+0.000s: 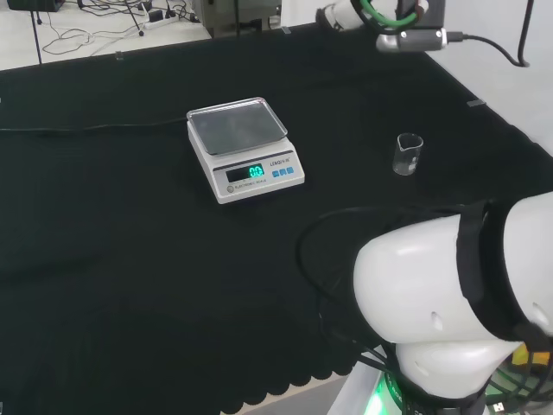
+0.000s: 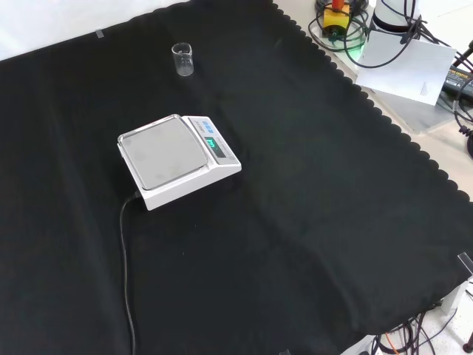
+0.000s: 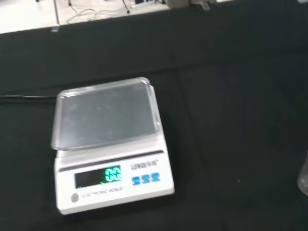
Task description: Pick up the beaker.
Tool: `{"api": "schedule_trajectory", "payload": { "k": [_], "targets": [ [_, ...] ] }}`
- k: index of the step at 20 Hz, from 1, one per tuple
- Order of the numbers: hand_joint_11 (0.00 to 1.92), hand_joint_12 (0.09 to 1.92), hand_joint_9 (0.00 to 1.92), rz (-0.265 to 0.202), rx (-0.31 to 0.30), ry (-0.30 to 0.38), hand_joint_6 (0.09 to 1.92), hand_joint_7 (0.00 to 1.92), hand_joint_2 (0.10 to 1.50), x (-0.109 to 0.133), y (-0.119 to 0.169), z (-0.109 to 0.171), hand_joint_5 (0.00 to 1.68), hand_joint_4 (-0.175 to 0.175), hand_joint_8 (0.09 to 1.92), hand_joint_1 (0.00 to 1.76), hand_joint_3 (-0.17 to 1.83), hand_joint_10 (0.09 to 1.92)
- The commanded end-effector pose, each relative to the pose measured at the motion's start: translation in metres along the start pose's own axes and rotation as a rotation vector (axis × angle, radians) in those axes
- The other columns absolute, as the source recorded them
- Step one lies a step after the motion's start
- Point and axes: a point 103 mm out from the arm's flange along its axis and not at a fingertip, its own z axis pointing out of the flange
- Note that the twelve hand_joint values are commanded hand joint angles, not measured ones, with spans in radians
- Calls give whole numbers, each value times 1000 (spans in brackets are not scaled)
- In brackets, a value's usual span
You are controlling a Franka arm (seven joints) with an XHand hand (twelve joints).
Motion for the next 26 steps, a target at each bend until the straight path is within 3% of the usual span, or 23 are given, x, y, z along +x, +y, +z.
{"api": "schedule_trajectory", "payload": {
  "k": [1, 7, 11, 26],
  "targets": [
    [0, 1506, 397, 58, 25, -26, 156, 357, 1084, -36, 9, 33, 456, 11, 583, 643, -175, 770],
    [0, 1504, 399, 106, 67, -6, 158, 358, 1084, -62, 13, 57, 463, 9, 589, 650, -175, 769],
    [0, 1503, 400, 108, 73, 70, 159, 357, 1084, -79, 18, 63, 466, 8, 592, 654, -175, 769],
    [0, 1494, 403, 149, 152, 107, 169, 355, 1085, -133, 56, 120, 488, 3, 601, 663, -175, 768]
  ]
}}
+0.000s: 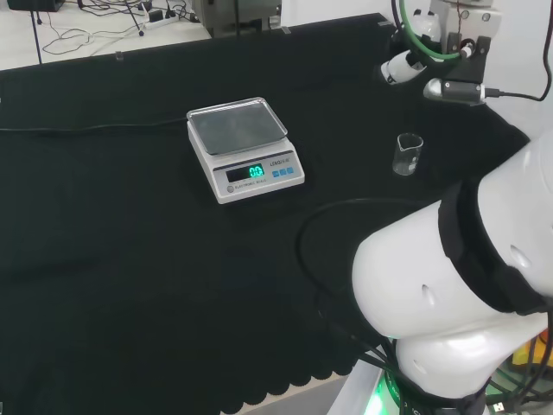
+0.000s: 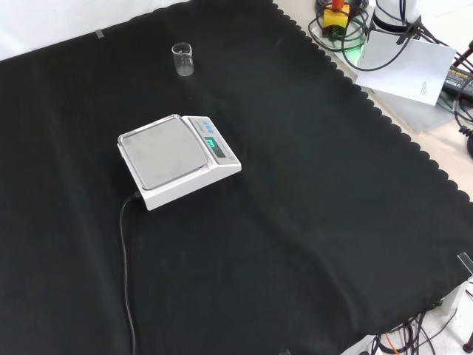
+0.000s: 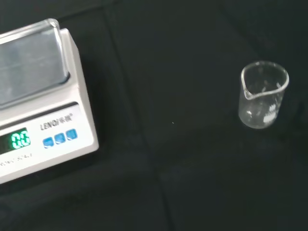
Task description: Pick up the beaker.
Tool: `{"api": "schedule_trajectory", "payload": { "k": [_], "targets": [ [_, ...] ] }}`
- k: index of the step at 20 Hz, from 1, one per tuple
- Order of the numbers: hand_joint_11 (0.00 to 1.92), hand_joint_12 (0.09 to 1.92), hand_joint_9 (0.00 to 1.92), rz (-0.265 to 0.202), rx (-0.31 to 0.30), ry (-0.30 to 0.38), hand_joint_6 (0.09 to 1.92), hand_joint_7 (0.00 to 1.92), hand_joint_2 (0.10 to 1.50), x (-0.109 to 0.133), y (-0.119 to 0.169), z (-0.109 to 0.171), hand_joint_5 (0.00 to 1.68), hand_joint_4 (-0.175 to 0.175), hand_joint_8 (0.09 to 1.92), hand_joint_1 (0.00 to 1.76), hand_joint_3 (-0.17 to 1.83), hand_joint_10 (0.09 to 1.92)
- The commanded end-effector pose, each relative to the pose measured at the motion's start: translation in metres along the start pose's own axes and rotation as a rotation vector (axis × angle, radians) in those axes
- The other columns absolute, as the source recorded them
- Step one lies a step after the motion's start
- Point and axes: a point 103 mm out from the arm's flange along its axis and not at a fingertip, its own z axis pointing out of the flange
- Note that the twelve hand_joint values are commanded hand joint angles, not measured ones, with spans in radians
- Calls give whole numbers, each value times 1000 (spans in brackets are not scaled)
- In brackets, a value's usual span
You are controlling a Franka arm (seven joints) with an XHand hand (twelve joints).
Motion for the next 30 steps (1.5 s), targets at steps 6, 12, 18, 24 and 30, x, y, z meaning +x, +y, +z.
{"api": "schedule_trajectory", "payload": {
  "k": [6, 12, 18, 24, 30],
  "targets": [
    [0, 1491, 404, 20, 49, 42, 172, 353, 1086, -29, 51, 41, 491, 1, 604, 667, -175, 767],
    [0, 1486, 404, 25, 58, 39, 175, 351, 1086, -37, 70, 64, 492, -1, 607, 675, -175, 767],
    [0, 1484, 403, 44, 26, 66, 173, 348, 1087, -57, 92, 78, 482, -5, 611, 683, -175, 767],
    [5, 1487, 402, 52, 74, 91, 176, 343, 1086, -72, 122, 75, 476, -7, 617, 692, -175, 768],
    [10, 1486, 402, 41, 99, 117, 180, 340, 1086, -77, 136, 83, 475, -8, 623, 695, -175, 770]
  ]
}}
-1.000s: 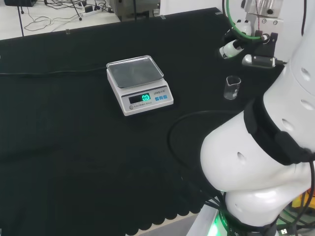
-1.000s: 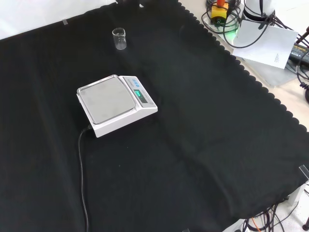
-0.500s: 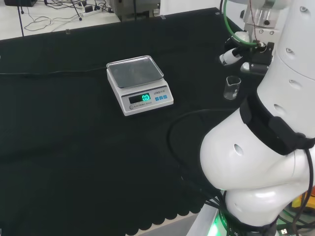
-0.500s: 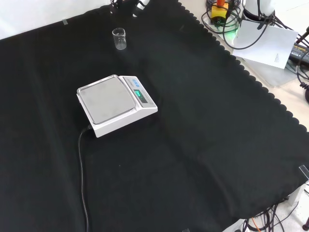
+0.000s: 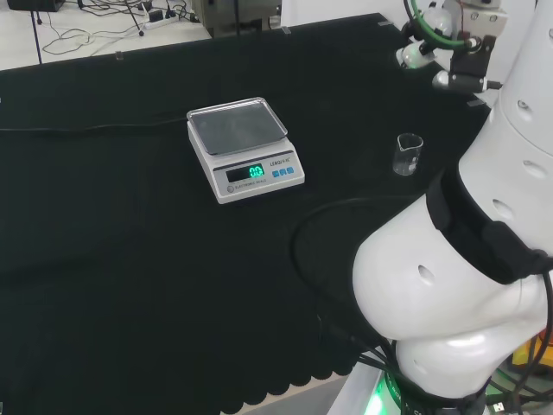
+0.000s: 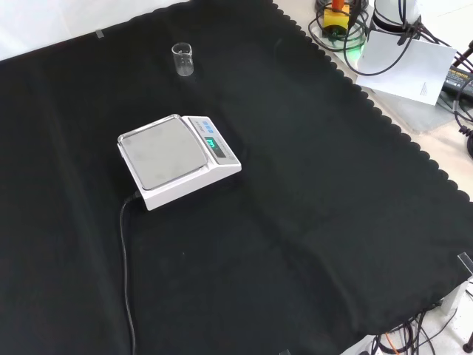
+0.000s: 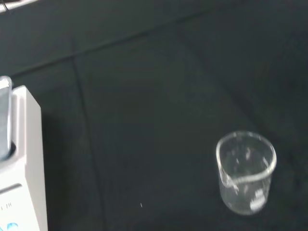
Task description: Pick up the beaker.
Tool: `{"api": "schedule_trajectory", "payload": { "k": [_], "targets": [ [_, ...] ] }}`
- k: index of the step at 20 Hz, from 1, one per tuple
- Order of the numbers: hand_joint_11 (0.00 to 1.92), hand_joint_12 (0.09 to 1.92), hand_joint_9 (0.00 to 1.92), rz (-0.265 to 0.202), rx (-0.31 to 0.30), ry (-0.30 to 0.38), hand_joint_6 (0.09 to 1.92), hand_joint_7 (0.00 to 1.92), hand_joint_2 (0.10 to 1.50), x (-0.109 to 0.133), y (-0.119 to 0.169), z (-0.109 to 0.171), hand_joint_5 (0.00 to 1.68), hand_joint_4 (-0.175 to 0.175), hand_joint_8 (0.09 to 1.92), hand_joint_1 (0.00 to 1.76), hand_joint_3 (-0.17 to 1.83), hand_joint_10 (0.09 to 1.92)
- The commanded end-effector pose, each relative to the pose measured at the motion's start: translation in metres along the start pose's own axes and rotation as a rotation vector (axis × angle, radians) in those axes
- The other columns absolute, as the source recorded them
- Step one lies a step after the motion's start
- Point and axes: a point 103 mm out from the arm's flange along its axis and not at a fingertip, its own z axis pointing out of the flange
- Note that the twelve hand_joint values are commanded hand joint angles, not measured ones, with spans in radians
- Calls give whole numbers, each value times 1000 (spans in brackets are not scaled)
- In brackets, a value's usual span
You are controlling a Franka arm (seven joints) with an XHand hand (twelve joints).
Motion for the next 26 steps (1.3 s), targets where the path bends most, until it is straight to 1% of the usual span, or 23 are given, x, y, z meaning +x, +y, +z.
{"api": "schedule_trajectory", "payload": {
  "k": [1, 8, 17, 24, 26],
  "targets": [
    [11, 1485, 401, 42, 224, 86, 181, 339, 1086, -37, 37, 94, 475, -8, 624, 695, -175, 770],
    [16, 1483, 401, 50, 236, 94, 188, 335, 1087, -40, 38, 100, 477, -10, 630, 697, -175, 772],
    [19, 1481, 401, 62, 263, 113, 197, 331, 1088, -45, 42, 119, 478, -11, 638, 699, -175, 774],
    [23, 1480, 403, 72, 304, 130, 203, 330, 1088, -49, 41, 140, 474, -13, 643, 701, -175, 777],
    [24, 1479, 403, 74, 330, 147, 204, 330, 1087, -51, 41, 145, 471, -13, 644, 701, -175, 778]
  ]
}}
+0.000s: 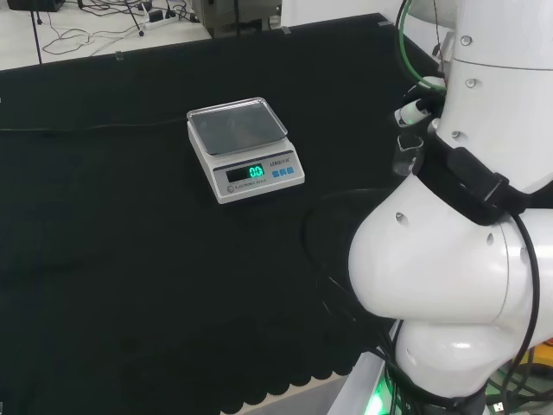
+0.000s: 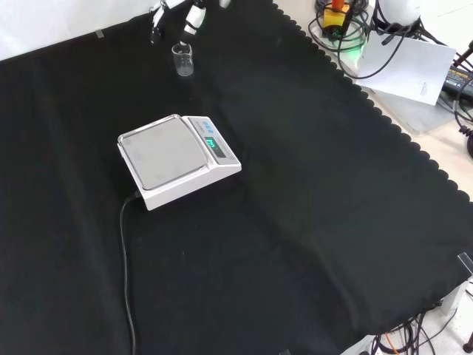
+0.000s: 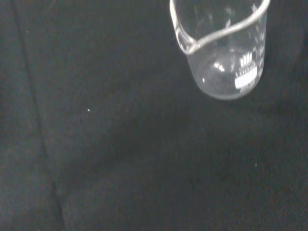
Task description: Pick up the beaker.
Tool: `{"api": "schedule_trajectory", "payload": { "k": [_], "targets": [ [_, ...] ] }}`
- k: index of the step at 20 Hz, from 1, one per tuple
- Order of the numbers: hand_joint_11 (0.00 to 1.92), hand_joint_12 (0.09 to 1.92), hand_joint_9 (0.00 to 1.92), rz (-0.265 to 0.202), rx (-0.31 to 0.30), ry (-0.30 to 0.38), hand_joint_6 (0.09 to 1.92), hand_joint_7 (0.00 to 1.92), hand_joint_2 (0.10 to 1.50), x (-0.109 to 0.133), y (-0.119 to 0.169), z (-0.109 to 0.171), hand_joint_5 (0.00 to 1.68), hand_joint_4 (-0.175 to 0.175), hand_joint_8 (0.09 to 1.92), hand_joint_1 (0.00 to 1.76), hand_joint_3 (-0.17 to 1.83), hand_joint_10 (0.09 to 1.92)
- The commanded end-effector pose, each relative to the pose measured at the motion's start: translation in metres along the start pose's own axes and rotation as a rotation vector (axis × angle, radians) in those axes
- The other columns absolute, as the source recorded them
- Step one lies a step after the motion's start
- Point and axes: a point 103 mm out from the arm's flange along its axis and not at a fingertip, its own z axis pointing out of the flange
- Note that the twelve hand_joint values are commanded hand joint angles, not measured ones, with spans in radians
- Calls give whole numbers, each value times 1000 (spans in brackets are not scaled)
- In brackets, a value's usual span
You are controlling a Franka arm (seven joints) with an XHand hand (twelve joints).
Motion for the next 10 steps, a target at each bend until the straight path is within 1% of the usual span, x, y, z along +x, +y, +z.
{"api": "schedule_trajectory", "payload": {
  "k": [1, 2, 3, 4, 5, 7, 10],
  "targets": [
    [25, 1479, 399, 9, 76, 41, 201, 326, 1081, -5, 4, 14, 462, -14, 644, 696, -175, 777],
    [16, 1487, 338, 15, 121, 60, 180, 280, 1050, -6, 5, 16, 416, -11, 645, 677, -175, 791],
    [8, 1483, 210, 19, 145, 72, 140, 175, 1002, -7, 6, 18, 343, -6, 637, 647, -175, 816],
    [4, 1475, 114, 21, 154, 64, 105, 95, 960, -7, 6, 20, 280, -2, 608, 623, -175, 815],
    [1, 1469, 57, 22, 161, 58, 87, 48, 932, -7, 6, 21, 241, 1, 581, 609, -173, 809],
    [0, 1467, 12, 21, 175, 53, 87, 10, 904, -7, 6, 24, 209, 3, 554, 601, -173, 820],
    [0, 1480, 0, 30, 187, 51, 87, 0, 885, -8, 7, 29, 206, 3, 553, 603, -173, 848]
  ]
}}
